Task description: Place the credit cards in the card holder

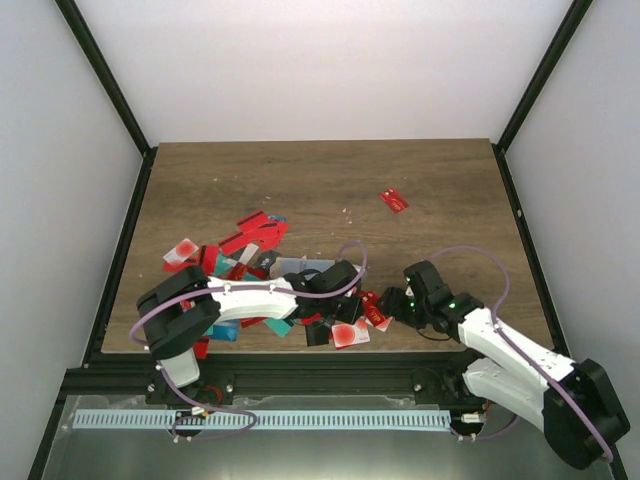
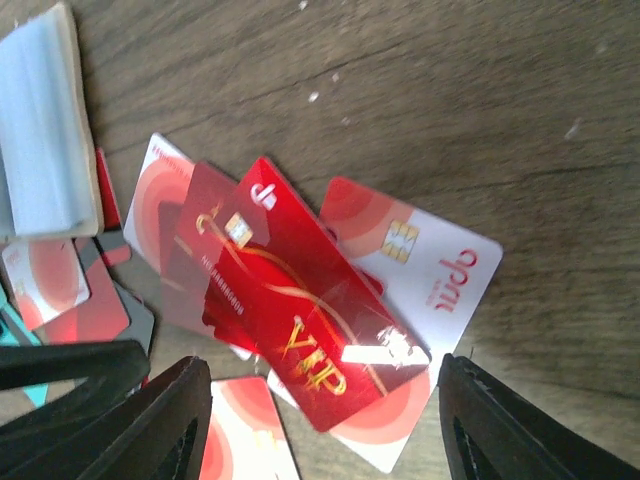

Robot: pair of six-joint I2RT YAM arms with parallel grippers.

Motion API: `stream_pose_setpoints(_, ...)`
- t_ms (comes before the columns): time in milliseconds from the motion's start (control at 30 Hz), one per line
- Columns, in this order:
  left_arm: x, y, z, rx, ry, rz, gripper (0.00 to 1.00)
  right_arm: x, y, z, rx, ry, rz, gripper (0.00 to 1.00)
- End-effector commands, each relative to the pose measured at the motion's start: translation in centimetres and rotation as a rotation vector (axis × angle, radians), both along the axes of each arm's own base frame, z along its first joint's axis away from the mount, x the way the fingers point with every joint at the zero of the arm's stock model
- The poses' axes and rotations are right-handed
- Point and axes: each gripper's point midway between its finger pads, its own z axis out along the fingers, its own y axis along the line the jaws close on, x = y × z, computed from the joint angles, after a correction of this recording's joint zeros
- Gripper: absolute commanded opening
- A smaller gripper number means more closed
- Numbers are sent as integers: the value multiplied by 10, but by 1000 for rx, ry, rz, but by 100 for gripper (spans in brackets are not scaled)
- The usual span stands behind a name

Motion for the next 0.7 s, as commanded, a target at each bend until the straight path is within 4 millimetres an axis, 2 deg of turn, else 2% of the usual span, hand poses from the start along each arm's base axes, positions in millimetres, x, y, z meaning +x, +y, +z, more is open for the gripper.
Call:
stream_pose_setpoints(0,16,-12,8,-25,-26,40,25,13,-3,-3,32,-27,-42,63)
stream_pose_setpoints(300,30,-17,0,8,-28,42,14,13,-10,-11,70,-8,-51,63)
stream_pose_setpoints(467,34,-21,-7,24,-25,37,12,9,-6,-14,109,11,-31,61)
stream_pose_setpoints(667,31,-11,-29,79,-3,45,10,4,-1,-15,135,28,-6,61)
